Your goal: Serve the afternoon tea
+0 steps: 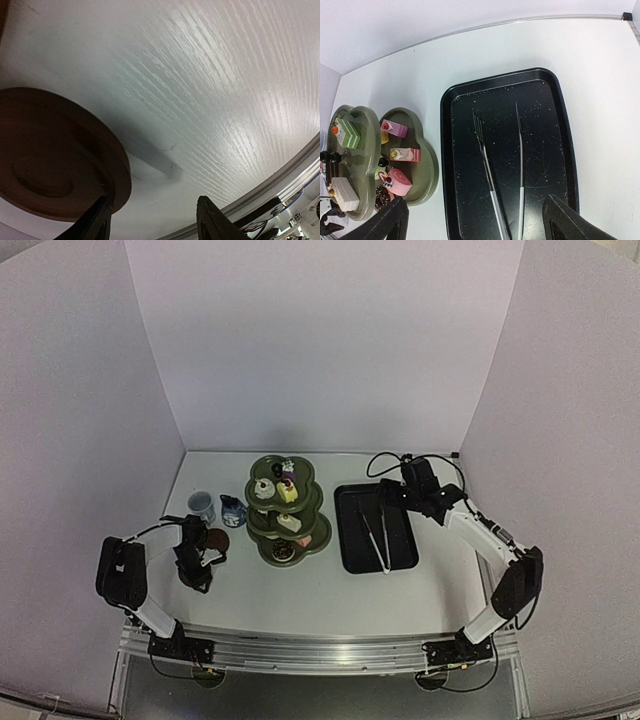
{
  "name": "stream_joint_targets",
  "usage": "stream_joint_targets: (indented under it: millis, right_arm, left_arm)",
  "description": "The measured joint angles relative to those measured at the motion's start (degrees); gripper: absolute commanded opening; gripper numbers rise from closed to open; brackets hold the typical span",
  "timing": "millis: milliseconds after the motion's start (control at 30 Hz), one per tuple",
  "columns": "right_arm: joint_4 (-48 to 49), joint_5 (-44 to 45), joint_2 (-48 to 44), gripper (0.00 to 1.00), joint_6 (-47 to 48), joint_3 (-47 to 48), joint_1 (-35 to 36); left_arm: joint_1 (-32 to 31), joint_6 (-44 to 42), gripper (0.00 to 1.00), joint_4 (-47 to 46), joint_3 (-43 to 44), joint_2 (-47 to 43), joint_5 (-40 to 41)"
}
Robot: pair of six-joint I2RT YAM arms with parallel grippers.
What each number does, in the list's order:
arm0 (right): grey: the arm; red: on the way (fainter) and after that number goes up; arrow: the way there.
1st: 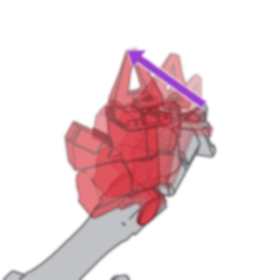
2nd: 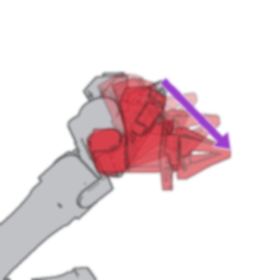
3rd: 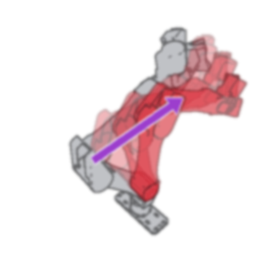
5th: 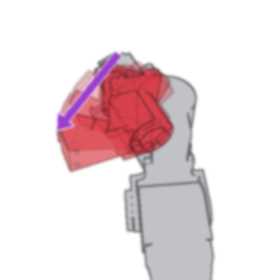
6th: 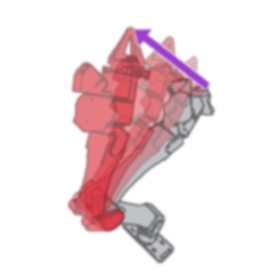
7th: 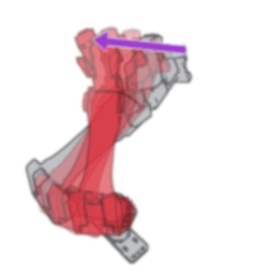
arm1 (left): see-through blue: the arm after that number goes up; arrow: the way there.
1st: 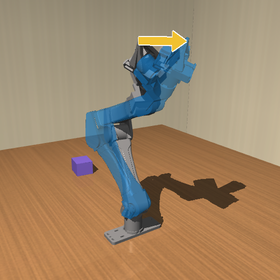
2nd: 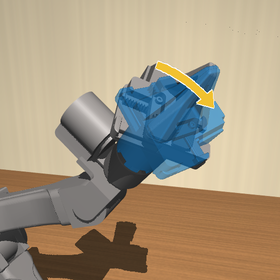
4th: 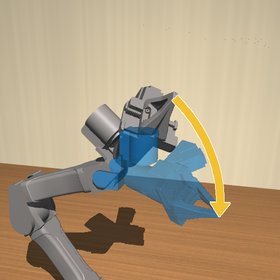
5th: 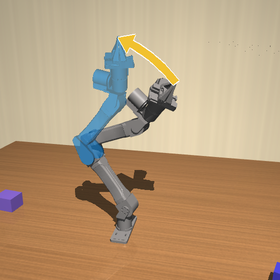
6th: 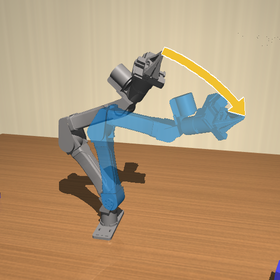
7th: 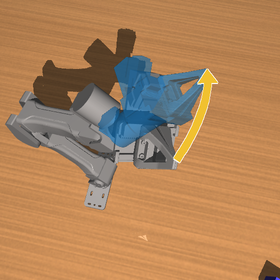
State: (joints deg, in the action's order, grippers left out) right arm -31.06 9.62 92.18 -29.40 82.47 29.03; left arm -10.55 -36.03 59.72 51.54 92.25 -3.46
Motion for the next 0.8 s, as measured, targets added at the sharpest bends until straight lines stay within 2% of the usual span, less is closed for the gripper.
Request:
stream_joint_targets:
  millis: [300,533,800]
  right_arm:
    - [-0.75,0.32,-1.47,0.90,-0.37,-0.87,0.68]
    - [-0.99,-0.73,-1.69,0.90,3.52,-0.87,0.68]
    - [-1.54,-0.60,-6.53,0.88,0.63,-4.48,0.96]
  left_arm:
    - [0.00,1.03,0.57,-3.86,-1.53,0.00,2.16]
    - [0.00,0.83,0.63,-6.79,0.41,0.13,5.05]
    - [0.00,-0.63,0.53,-9.30,0.35,1.54,4.53]
